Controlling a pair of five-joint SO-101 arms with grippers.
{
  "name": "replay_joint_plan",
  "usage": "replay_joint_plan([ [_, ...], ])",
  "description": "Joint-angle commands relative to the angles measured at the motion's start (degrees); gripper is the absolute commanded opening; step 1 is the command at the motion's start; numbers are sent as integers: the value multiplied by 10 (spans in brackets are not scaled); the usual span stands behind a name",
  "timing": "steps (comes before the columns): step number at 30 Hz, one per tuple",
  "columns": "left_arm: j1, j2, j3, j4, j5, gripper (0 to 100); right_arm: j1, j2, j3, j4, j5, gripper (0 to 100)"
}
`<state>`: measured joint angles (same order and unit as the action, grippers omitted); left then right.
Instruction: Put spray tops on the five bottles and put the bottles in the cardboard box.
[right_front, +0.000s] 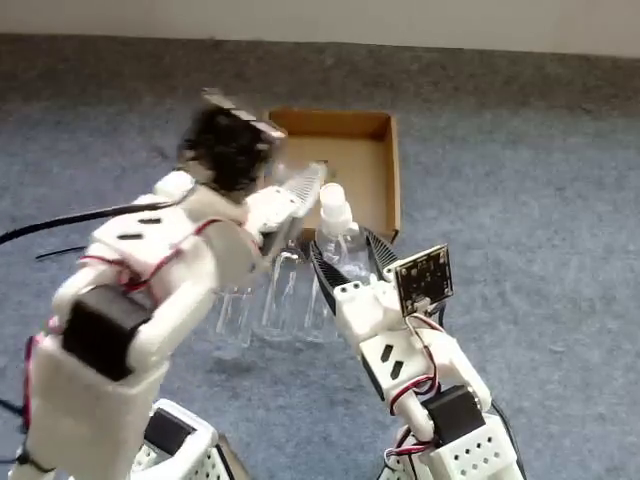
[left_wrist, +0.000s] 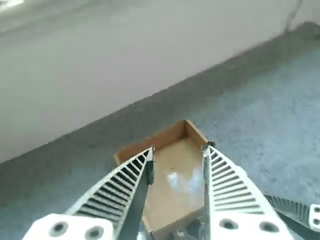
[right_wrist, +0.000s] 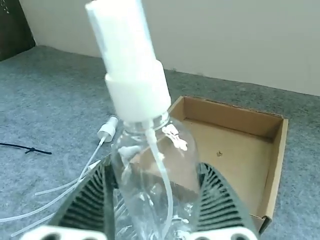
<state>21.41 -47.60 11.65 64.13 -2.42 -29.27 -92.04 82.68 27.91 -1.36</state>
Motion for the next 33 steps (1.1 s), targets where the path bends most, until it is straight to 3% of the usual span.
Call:
replay_joint_plan([
  [1,-121,-45,-10,62,1,155,0,-1,-10,-1,-4,4],
  [4,-206,-50,92,67,-3,158,0,-1,-13,-3,-3,4],
  [8,-283,-54,245,-18,-4,158,0,23,-54,-14,-3,4],
  [13,-316,-54,420,-150,0,158,0,185,-195,-16,-3,4],
  [17,-321,-53,527,-242,1,156,0,378,-325,-79,-4,4],
  [24,-327,-50,609,-338,-1,154,-6,680,-522,-138,-2,4],
  [28,-327,-50,613,-350,-3,154,-7,796,-597,-175,-2,4],
  [33,-327,-50,614,-351,-3,154,-7,891,-636,-336,-3,4],
])
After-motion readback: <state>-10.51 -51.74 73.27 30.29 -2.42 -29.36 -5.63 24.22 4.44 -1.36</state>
